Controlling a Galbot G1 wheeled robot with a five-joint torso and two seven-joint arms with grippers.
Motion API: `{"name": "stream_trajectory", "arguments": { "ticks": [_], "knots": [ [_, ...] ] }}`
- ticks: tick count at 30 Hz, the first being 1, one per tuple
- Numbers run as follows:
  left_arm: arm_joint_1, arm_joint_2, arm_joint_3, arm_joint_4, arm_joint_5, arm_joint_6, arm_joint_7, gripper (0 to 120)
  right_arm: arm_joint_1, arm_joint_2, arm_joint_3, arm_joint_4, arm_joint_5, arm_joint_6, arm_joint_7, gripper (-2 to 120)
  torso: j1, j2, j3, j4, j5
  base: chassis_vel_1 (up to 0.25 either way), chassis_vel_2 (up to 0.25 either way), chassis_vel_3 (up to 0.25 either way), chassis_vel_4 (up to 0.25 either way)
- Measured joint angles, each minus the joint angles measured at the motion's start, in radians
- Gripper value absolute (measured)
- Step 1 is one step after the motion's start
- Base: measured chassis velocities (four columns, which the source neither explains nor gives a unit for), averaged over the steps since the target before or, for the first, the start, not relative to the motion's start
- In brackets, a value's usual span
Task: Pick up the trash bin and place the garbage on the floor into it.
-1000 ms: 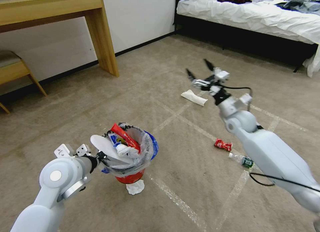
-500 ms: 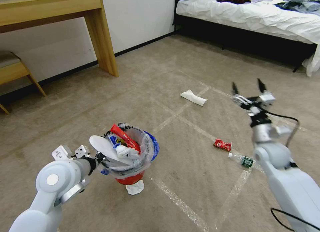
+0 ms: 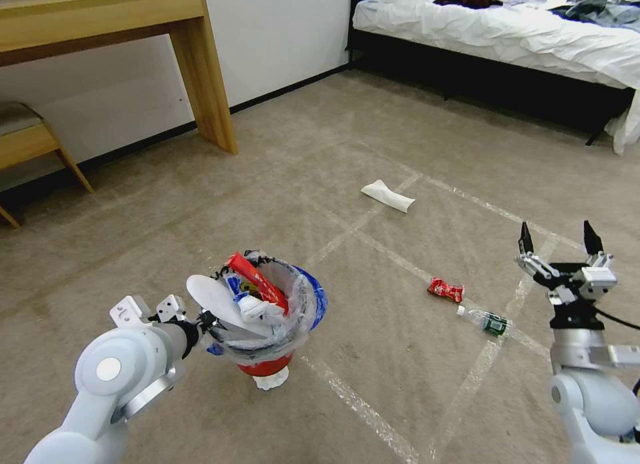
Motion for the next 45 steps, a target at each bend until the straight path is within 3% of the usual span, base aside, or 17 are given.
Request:
{"name": "stream_trajectory", "arguments": {
  "ticks": [16, 39, 45],
  "knots": [
    [-0.002, 0.004, 0.001, -0.007, -0.003, -0.009, -0.004, 4, -0.014, 0.04, 0.001, -0.009, -0.025, 0.023, -0.03, 100, 0.0, 0.0, 0.0, 0.0002, 0.0, -0.004, -0.006, -0.007, -0.005],
    [-0.009, 0.004, 0.0, -0.012, -0.007, -0.015, -0.004, 4, -0.011, 0.062, -0.006, -0.02, -0.054, 0.037, -0.033, 100, 0.0, 0.0, 0.0, -0.0006, 0.0, -0.088, -0.089, -0.084, -0.093],
    [-0.009, 0.001, 0.0, -0.015, -0.005, -0.014, -0.005, 4, -0.013, 0.062, -0.002, -0.021, -0.057, 0.045, -0.03, 100, 0.0, 0.0, 0.0, 0.0007, 0.0001, -0.007, -0.008, -0.015, -0.021]
  ]
}}
